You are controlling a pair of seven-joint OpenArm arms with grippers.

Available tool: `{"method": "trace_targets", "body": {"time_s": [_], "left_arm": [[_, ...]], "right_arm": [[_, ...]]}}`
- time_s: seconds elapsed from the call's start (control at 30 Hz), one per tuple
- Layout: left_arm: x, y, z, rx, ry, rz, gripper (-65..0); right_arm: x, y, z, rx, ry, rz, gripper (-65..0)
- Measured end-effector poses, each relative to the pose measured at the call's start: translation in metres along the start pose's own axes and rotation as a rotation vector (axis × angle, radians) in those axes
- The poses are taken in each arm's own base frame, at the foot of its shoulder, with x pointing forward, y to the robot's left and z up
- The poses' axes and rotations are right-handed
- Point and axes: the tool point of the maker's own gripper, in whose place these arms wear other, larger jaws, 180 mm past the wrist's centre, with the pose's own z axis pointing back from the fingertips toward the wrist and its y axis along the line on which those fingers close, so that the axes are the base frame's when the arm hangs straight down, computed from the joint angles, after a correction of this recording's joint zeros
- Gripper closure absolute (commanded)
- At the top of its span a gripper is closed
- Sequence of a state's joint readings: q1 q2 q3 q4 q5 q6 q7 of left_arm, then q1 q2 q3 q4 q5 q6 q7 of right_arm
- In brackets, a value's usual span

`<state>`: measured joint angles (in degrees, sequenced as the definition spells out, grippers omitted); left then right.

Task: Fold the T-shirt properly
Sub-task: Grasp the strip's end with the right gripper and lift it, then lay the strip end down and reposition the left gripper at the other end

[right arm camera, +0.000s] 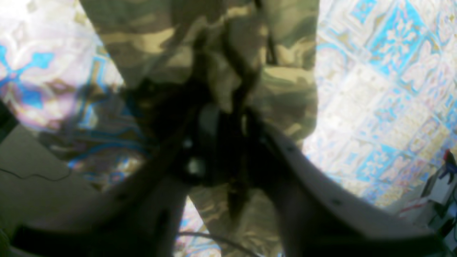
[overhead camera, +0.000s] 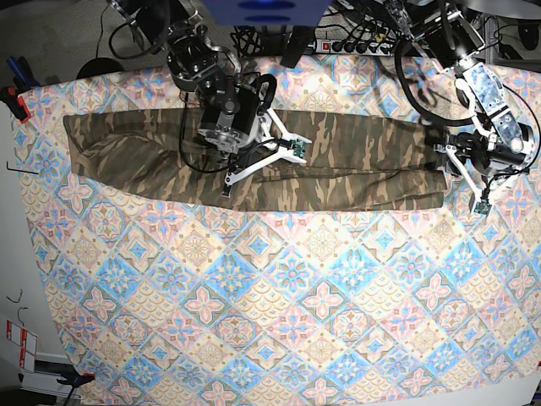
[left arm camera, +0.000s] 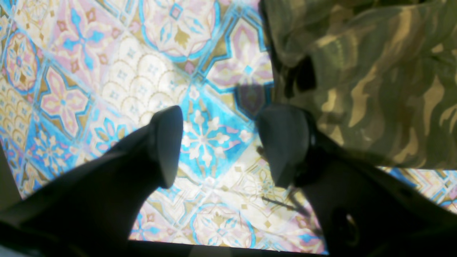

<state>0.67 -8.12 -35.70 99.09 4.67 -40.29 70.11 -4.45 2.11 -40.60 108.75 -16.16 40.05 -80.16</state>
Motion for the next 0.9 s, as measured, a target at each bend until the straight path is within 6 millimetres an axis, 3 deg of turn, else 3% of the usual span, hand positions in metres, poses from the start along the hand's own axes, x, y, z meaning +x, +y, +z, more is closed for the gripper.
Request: {"method": "trace_targets", "body": {"time_s": [0.2,0.37,0.43,0.63,0.77,0.9], "left_arm": [[0.000,0.000,0.000,0.000,0.000,0.000,-37.1],[0.000,0.000,0.000,0.000,0.000,0.000,-37.1],[0.000,0.000,0.000,0.000,0.001,0.000,-37.1],[0.002,-0.007,-0.002,-0.010,0.008,-0.031,-37.1],[0.008,-0.022,-0.004,-0.043,0.000,-0.073,-36.8],[0.012,-0.038,-0.007,-0.067,0.009,-0.138,-37.1]], "right_arm": [[-0.019,-0.002,-0.003,-0.008,0.049,0.018,-27.5],[-0.007,-0.019,0.000,-0.043,0.013,0.016,-28.1],[-0.012,-0.029,0.001,-0.057,0.013,-0.031,-28.1],[-0.076,-0.071,0.004,-0.133,0.140,-0.228,-28.1],[-0.099,-0.111,0.014,-0.206,0.115,-0.393,-28.1],[-0.169,-0.137,0.032,-0.295,0.230,-0.590,-28.1]]}}
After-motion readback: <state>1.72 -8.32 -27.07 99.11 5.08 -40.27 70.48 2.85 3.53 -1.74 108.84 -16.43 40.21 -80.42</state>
